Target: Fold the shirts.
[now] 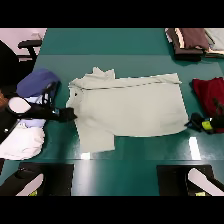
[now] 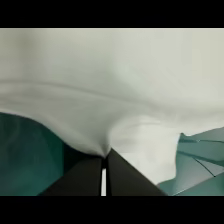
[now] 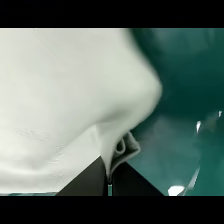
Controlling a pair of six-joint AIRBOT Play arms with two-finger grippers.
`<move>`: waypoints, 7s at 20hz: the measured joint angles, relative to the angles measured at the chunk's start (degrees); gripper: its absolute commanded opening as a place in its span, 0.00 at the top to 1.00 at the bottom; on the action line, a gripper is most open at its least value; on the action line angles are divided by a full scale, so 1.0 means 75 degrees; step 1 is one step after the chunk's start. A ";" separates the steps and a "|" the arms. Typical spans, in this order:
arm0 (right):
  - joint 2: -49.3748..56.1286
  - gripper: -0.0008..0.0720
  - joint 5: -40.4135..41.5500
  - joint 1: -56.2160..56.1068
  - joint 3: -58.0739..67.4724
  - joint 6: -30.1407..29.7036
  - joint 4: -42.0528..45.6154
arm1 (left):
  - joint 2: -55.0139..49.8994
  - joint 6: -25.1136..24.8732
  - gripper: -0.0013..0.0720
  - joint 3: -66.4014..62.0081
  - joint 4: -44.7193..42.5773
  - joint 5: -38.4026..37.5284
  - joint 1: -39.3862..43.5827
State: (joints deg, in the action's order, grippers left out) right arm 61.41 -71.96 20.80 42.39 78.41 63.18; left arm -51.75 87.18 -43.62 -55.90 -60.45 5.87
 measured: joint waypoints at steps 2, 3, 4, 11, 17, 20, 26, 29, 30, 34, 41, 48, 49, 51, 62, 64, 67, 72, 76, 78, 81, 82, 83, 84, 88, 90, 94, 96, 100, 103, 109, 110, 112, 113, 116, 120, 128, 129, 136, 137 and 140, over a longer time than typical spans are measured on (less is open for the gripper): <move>-0.0440 0.96 -0.0093 -0.0256 0.0985 -0.0003 -0.0015 | 0.0312 -0.0023 0.96 -0.1061 -0.0114 -0.0137 0.0000; -0.0688 0.96 -0.0172 -0.0358 0.1547 -0.0006 -0.0041 | 0.0498 -0.0032 0.96 -0.1746 -0.0192 -0.0213 0.0000; -0.0950 0.96 -0.0198 -0.0437 0.2194 -0.0012 -0.0058 | 0.0670 -0.0038 0.96 -0.2430 -0.0274 -0.0294 0.0000; -0.2145 0.96 -0.0323 -0.0475 0.6694 -0.0012 0.0256 | 0.1323 -0.0058 0.96 -0.7734 -0.0752 -0.0510 0.0000; -0.1786 0.96 -0.1274 -0.0137 0.9419 0.0239 0.0478 | 0.1311 0.0117 0.95 -0.9570 -0.1778 -0.0627 0.0003; -0.1116 0.96 -0.1985 -0.0425 0.9946 0.0533 0.0548 | 0.0886 0.0157 0.95 -0.9340 -0.2366 -0.1239 0.0003; 0.0691 0.96 -0.2964 -0.1606 0.8714 0.1113 0.1384 | -0.1075 0.0172 0.95 -0.7597 -0.2795 -0.2110 0.0006; 0.1874 0.96 -0.3031 -0.2057 0.7938 0.1247 0.1903 | -0.2401 0.0172 0.95 -0.6790 -0.2868 -0.1848 0.0006; 0.2270 0.96 -0.2943 -0.2127 0.7810 0.1265 0.1993 | -0.2868 0.0172 0.95 -0.6639 -0.2871 -0.1629 0.0006; 0.4045 0.96 -0.2407 -0.2291 0.8192 0.1303 0.2005 | -0.4345 0.0166 0.95 -0.6394 -0.2836 -0.0376 -0.0061; 0.5525 0.96 -0.1976 -0.2396 0.9457 0.1186 0.1699 | -0.5217 0.0006 0.95 -0.6353 -0.2256 0.0219 -0.0542; 0.4829 0.64 -0.1233 -0.2553 0.7187 0.1026 0.1617 | -0.5307 -0.0551 0.49 -0.5214 -0.2090 -0.0606 -0.0609; 0.4768 0.42 -0.1139 -0.2573 0.6898 0.1014 0.1612 | -0.5313 -0.0551 0.43 -0.5036 -0.2101 -0.0659 -0.0612; 0.4654 0.42 -0.0979 -0.2588 0.6510 0.1008 0.1545 | -0.5278 -0.0545 0.43 -0.4794 -0.2075 -0.0723 -0.0624; 0.1862 0.42 -0.1247 -0.2326 0.4441 0.0417 0.0941 | -0.1778 0.0102 0.18 -0.1131 -0.2541 -0.1609 -0.0618; 0.1279 0.42 -0.1107 -0.2320 0.3853 0.0373 0.0924 | -0.1110 0.0233 0.18 -0.0119 -0.2224 -0.1626 -0.0621; 0.0679 0.42 -0.0941 -0.2311 0.3206 0.0341 0.0915 | -0.0542 0.0321 0.18 0.1058 -0.1594 -0.1463 -0.0615; 0.0227 0.42 -0.0839 -0.2311 0.2672 0.0326 0.0906 | -0.0259 0.0125 0.18 0.2107 -0.0656 -0.0734 -0.0571; 0.0149 0.42 -0.0828 -0.2311 0.2567 0.0326 0.0901 | -0.0207 -0.0009 0.55 0.2372 -0.0198 -0.0332 -0.0058; 0.0131 0.42 -0.0836 -0.2294 0.2550 0.0326 0.0898 | -0.0210 -0.0038 0.96 0.2430 -0.0198 -0.0181 0.0134; 0.0117 0.42 -0.1035 -0.2043 0.2486 0.0323 0.0915 | -0.0204 -0.0064 0.95 0.2314 -0.0050 -0.0146 0.0268; 0.0114 0.42 -0.1134 -0.1859 0.2396 0.0323 0.0935 | -0.0201 -0.0067 0.95 0.2209 -0.0015 -0.0184 0.0291; 0.0087 0.34 -0.1259 -0.1591 0.2200 0.0323 0.0959 | -0.0201 -0.0076 0.95 0.2090 0.0006 -0.0251 0.0306; 0.0035 0.17 -0.1364 -0.1262 0.1920 0.0323 0.0973 | -0.0201 -0.0105 0.95 0.1955 0.0003 -0.0344 0.0315; -0.0114 0.27 -0.1489 0.0274 0.0303 0.0318 0.0985 | -0.0204 -0.0224 0.95 0.1545 0.0017 -0.0504 0.0344; -0.0003 0.38 -0.1480 0.0799 -0.0446 0.0318 0.0935 | -0.0201 -0.0245 0.95 0.1457 0.0020 -0.0516 0.0344; 0.0405 0.53 -0.1119 0.0909 -0.1259 0.0274 0.0425 | -0.0204 -0.0271 0.95 0.1387 0.0029 -0.0475 0.0344; 0.0542 0.79 -0.0819 0.0589 -0.1376 0.0265 0.0157 | -0.0201 -0.0283 0.96 0.1373 0.0029 -0.0452 0.0344; 0.0318 0.96 -0.0242 -0.0128 -0.1174 0.0239 0.0312 | 0.0102 -0.0213 0.96 0.1329 -0.0079 -0.0653 0.0344; -0.0423 0.96 -0.0921 -0.0440 -0.0769 0.0239 0.0930 | 0.0912 0.0146 0.96 0.1317 -0.0425 -0.1262 0.0344; -0.1760 0.96 -0.2133 -0.0679 0.0108 0.0274 0.2337 | 0.1903 0.0632 0.96 0.0743 -0.0641 -0.2436 0.0350; -0.1757 0.96 -0.2130 -0.0775 0.0256 0.0332 0.2340 | 0.1839 0.0612 0.96 0.0592 -0.0662 -0.2340 0.0350; -0.1475 0.96 -0.1953 -0.1058 0.0647 0.0475 0.2288 | 0.1451 0.0423 0.95 0.0236 -0.0764 -0.1944 0.0350; -0.1204 0.96 -0.1813 -0.1241 0.0895 0.0527 0.2253 | 0.1131 0.0297 0.95 0.0038 -0.0831 -0.1673 0.0350; -0.0093 0.96 -0.1387 -0.1743 0.1760 0.0624 0.2165 | -0.0119 -0.0052 0.95 -0.0609 -0.0988 -0.0746 0.0350; 0.1664 0.96 -0.0836 -0.2046 0.3089 0.0667 0.1585 | -0.2072 -0.0338 0.95 -0.1725 -0.1081 0.0385 0.0350; 0.3334 0.24 -0.0638 -0.1696 0.4607 0.0216 0.0149 | -0.3777 -0.0466 0.25 -0.3573 -0.1125 0.0749 0.0347; 0.3270 0.18 -0.0702 -0.1483 0.4526 0.0070 0.0067 | -0.3818 -0.0469 0.25 -0.3762 -0.1119 0.0580 0.0347; 0.3142 0.18 -0.0892 0.0291 0.3083 -0.0793 -0.0481 | -0.3931 -0.0493 0.95 -0.4290 -0.0667 -0.0076 0.0440; 0.3281 0.18 -0.0895 0.0402 0.2914 -0.0930 -0.0618 | -0.3949 -0.0493 0.95 -0.4310 -0.0580 -0.0017 0.0542; 0.3754 0.20 -0.0831 0.0393 0.2699 -0.1218 -0.1288 | -0.4124 -0.0402 0.95 -0.4334 -0.0437 0.0230 0.1067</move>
State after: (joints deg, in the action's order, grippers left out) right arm 89.56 -78.19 23.75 62.63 69.28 53.52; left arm -82.67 84.16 -76.12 -59.18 -58.72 13.87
